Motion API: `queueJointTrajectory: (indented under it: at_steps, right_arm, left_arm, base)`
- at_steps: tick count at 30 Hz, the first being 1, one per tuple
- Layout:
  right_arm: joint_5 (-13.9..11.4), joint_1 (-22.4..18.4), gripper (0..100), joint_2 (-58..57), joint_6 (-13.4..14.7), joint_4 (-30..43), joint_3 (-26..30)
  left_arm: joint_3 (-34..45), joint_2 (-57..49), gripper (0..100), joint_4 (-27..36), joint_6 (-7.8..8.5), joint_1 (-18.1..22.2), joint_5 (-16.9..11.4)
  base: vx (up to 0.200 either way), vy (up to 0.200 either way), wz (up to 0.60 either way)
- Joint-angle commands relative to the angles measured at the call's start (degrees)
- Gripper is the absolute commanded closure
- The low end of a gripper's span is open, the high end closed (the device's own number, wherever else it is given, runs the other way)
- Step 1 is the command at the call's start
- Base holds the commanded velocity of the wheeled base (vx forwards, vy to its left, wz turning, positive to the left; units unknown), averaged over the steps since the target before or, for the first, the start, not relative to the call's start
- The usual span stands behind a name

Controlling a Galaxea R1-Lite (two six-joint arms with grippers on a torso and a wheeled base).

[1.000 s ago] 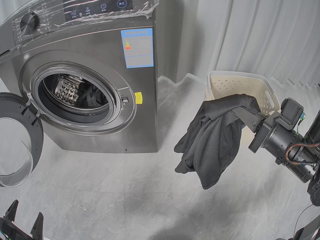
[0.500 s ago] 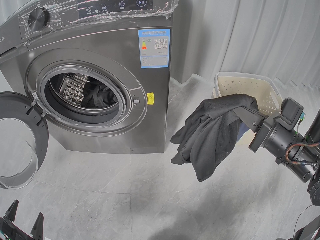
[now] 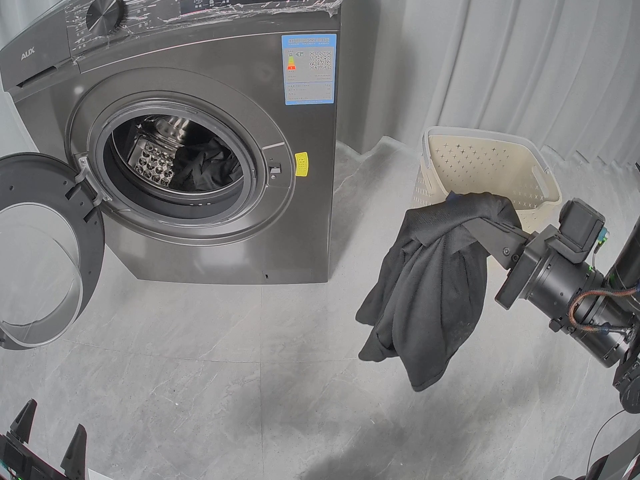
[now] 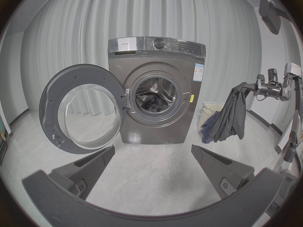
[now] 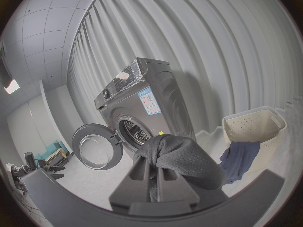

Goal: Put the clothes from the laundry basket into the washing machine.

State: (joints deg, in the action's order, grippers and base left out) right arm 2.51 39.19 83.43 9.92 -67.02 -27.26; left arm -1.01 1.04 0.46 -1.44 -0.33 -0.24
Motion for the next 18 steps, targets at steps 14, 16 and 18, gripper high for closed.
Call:
queueJointTrajectory:
  at_steps: [14, 16, 18]
  right_arm:
    - [0.0, -0.3, 100, 0.1, 0.1, 0.0, 0.1]
    - [0.0, -0.3, 100, 0.0, 0.1, 0.0, 0.1]
    - [0.0, -0.3, 100, 0.0, 0.1, 0.0, 0.1]
  left_arm:
    - [0.8, -0.9, 0, 0.0, -0.06, 0.1, 0.0]
    - [0.8, -0.9, 0, 0.0, -0.06, 0.1, 0.0]
    - [0.8, -0.9, 0, 0.0, -0.06, 0.1, 0.0]
  base:
    - [0.0, 0.2, 0.0]
    - [0.0, 0.2, 0.0]
    - [0.0, 0.2, 0.0]
